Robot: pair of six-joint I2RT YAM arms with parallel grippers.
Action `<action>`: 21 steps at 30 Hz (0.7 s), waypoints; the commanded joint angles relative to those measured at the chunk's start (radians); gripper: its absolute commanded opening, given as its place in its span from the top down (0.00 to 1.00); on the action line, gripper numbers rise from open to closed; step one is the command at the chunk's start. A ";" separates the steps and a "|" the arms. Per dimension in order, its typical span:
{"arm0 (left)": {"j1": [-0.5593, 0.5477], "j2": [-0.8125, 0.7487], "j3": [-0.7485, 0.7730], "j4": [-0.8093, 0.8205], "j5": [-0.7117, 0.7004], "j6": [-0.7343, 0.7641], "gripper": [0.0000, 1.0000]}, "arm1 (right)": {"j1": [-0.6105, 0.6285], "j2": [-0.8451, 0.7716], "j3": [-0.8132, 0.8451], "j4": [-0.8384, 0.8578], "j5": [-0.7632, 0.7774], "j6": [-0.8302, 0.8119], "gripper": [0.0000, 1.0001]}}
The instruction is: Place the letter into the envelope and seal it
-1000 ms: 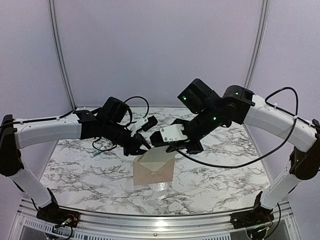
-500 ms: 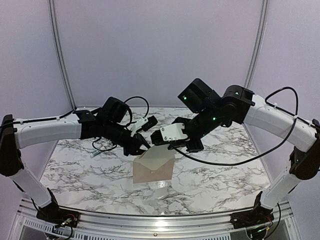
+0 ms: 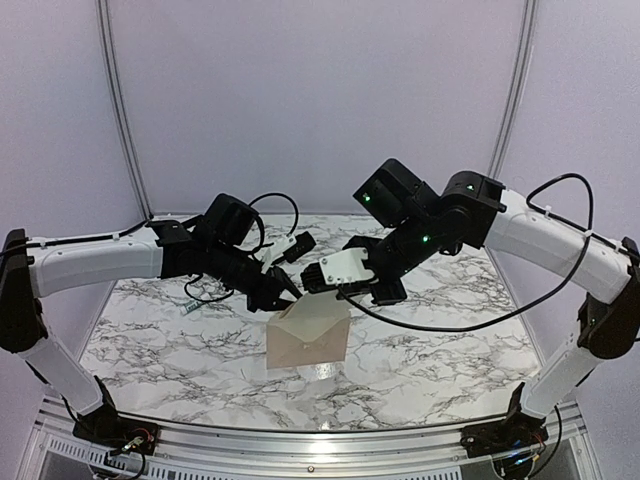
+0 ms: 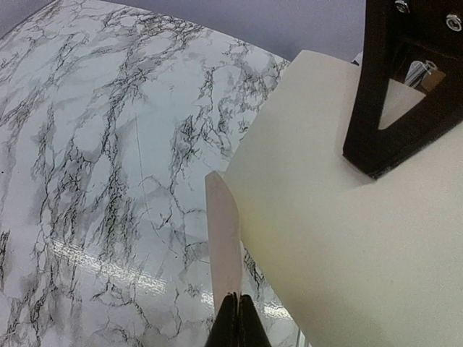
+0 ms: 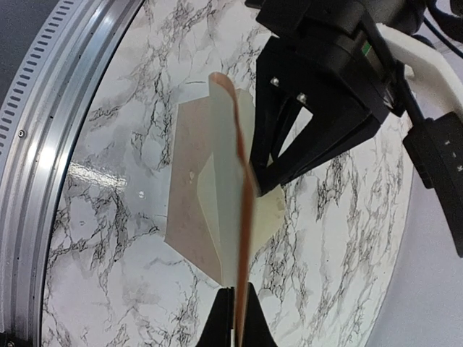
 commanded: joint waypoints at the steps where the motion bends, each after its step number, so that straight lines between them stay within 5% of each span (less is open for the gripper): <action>1: -0.003 -0.010 0.024 0.004 0.024 0.003 1.00 | 0.004 0.019 0.009 -0.020 0.011 -0.003 1.00; 21: -0.017 0.009 0.037 0.004 0.056 -0.001 1.00 | 0.004 0.059 -0.004 -0.001 0.042 -0.007 1.00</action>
